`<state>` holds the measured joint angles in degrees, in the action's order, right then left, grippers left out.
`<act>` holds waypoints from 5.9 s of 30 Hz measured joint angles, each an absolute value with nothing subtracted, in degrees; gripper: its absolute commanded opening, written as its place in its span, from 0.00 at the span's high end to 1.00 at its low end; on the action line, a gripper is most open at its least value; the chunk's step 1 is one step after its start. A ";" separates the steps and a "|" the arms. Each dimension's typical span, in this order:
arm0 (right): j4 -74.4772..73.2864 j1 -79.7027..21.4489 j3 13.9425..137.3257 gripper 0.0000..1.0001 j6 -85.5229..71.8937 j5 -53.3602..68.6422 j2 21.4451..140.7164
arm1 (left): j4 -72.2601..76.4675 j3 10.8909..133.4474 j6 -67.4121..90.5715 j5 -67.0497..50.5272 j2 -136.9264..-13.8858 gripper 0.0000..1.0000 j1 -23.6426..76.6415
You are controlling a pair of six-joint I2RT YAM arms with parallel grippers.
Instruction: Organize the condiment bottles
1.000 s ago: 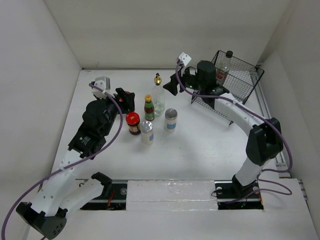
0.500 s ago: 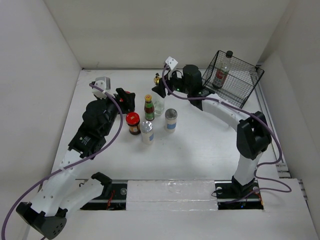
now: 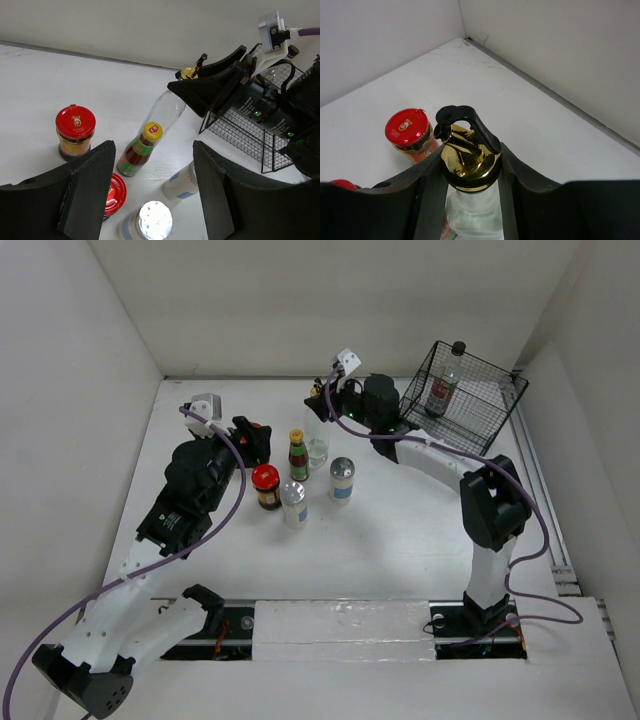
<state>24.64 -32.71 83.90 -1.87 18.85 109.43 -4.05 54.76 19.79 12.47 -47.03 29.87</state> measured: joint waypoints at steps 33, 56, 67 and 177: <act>11.84 -6.26 97.84 0.81 -12.27 10.28 87.33 | -4.03 54.76 19.81 11.97 -46.09 0.41 29.87; 0.34 7.84 102.54 0.81 -9.34 -2.66 89.69 | -2.96 54.76 19.81 10.92 -47.18 0.41 29.87; 1.02 7.75 104.18 0.81 -7.29 -13.54 94.28 | -2.83 54.76 19.81 10.92 -47.83 0.41 29.87; 16.38 -37.23 84.42 0.71 -3.62 25.47 114.34 | -5.45 54.76 25.80 21.37 -46.09 0.38 29.87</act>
